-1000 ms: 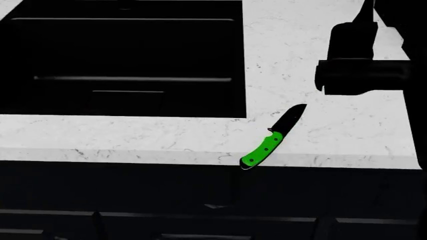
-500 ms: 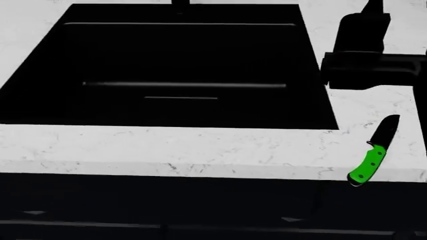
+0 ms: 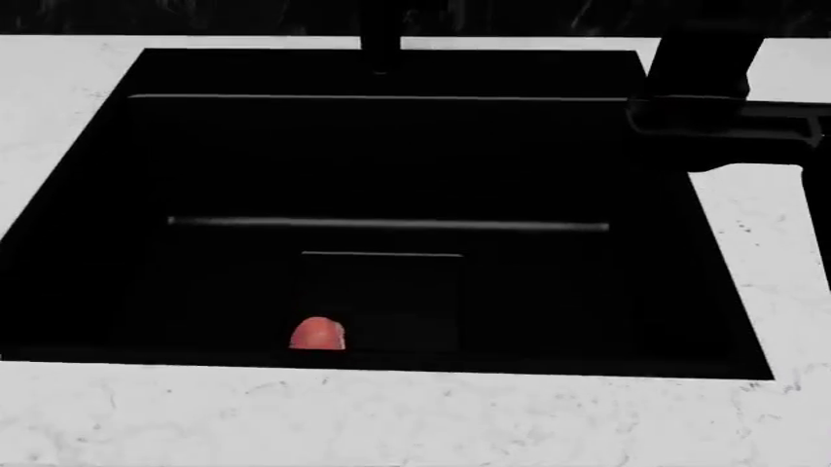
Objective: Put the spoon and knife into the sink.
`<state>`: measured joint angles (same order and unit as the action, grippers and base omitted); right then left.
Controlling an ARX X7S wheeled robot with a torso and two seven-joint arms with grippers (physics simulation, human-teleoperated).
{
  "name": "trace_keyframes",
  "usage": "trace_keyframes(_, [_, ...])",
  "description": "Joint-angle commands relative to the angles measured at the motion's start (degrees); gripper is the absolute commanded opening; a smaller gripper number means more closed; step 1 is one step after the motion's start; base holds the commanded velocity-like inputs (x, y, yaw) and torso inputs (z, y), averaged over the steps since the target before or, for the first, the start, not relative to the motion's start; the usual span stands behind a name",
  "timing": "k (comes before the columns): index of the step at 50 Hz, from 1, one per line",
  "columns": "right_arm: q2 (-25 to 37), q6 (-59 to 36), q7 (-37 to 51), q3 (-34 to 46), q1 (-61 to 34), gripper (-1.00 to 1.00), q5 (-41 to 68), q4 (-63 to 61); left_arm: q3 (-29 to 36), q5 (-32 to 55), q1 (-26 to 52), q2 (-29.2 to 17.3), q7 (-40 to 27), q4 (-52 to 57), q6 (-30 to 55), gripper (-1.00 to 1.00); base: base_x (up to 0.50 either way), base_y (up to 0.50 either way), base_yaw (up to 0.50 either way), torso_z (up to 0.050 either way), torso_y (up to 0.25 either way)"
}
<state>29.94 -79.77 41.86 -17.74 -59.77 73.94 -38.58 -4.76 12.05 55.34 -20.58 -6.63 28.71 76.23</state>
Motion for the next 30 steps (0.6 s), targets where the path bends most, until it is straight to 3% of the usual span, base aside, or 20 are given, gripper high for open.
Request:
trace_keyframes(1, [0.22,1.76,-1.01,0.23,0.87,1.00,0.36,-0.17,-0.07,0.35,-0.57,0.20,-0.15,0.32,0.08,1.00,0.50,-0.10,0.00,0.000,0.000])
trace_keyframes(19, [0.89,3.20,-0.51,-0.91,3.12,1.00,1.67,-0.43,0.29,0.58,-0.93,0.32,-0.65,0.75,0.67,1.00,0.46,-0.05,0.00,0.000,0.001])
trace_keyframes(30, [2.11,-0.16,6.60,-0.95,2.81,1.00,7.43,-0.23,0.43,0.60,-1.43,0.22,-0.97,0.83,0.56,1.00,0.00,0.00,0.00,0.000,0.001])
